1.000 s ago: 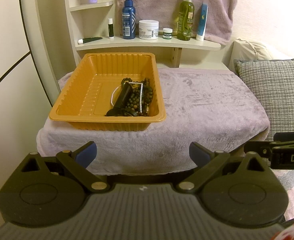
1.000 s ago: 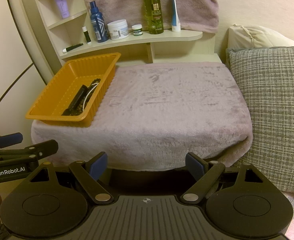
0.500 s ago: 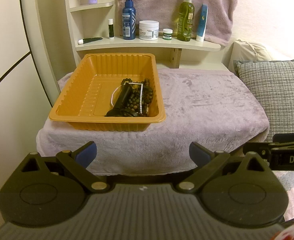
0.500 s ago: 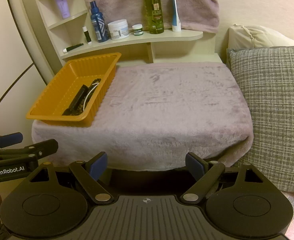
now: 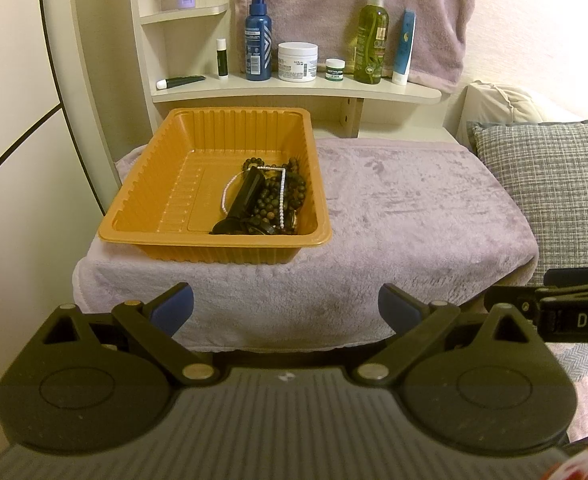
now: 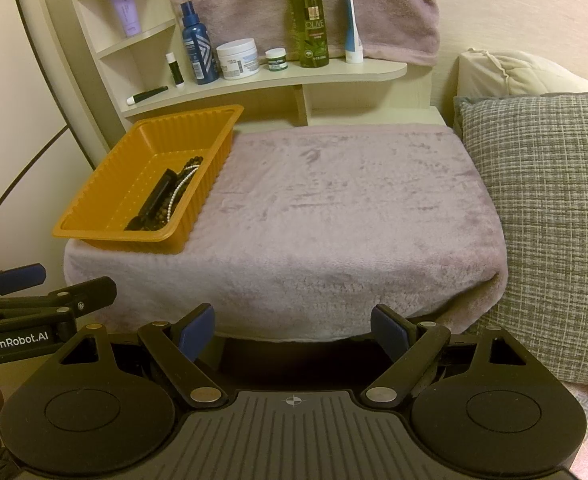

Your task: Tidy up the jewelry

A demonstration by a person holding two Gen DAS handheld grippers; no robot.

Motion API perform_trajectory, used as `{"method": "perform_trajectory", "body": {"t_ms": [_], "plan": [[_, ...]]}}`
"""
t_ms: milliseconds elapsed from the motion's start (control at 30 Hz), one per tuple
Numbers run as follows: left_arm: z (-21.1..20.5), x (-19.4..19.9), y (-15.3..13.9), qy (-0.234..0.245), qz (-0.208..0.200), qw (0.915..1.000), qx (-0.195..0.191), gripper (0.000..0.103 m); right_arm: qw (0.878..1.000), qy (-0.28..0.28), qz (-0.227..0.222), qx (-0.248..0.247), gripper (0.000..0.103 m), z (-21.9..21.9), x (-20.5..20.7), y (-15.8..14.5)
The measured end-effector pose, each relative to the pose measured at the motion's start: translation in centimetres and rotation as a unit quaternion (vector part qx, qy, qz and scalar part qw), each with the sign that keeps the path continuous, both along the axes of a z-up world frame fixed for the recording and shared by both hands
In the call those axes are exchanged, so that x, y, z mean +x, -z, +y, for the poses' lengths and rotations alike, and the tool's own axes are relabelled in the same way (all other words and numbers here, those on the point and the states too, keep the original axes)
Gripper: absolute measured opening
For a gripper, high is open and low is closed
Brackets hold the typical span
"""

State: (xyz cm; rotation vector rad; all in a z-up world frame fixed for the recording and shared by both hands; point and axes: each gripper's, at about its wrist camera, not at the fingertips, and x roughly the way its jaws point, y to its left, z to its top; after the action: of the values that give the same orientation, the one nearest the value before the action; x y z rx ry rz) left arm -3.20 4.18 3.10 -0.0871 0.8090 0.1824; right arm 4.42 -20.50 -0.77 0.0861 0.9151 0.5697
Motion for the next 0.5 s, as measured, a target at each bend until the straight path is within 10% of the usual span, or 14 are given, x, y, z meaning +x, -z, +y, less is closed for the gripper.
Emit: {"method": "perform_trajectory", "body": {"t_ms": [500], "plan": [[-0.03, 0.13, -0.20, 0.001, -0.001, 1.0000, 0.000, 0.098, 1.000, 0.000, -0.001, 0.000, 0.085, -0.01, 0.02, 0.00]]}}
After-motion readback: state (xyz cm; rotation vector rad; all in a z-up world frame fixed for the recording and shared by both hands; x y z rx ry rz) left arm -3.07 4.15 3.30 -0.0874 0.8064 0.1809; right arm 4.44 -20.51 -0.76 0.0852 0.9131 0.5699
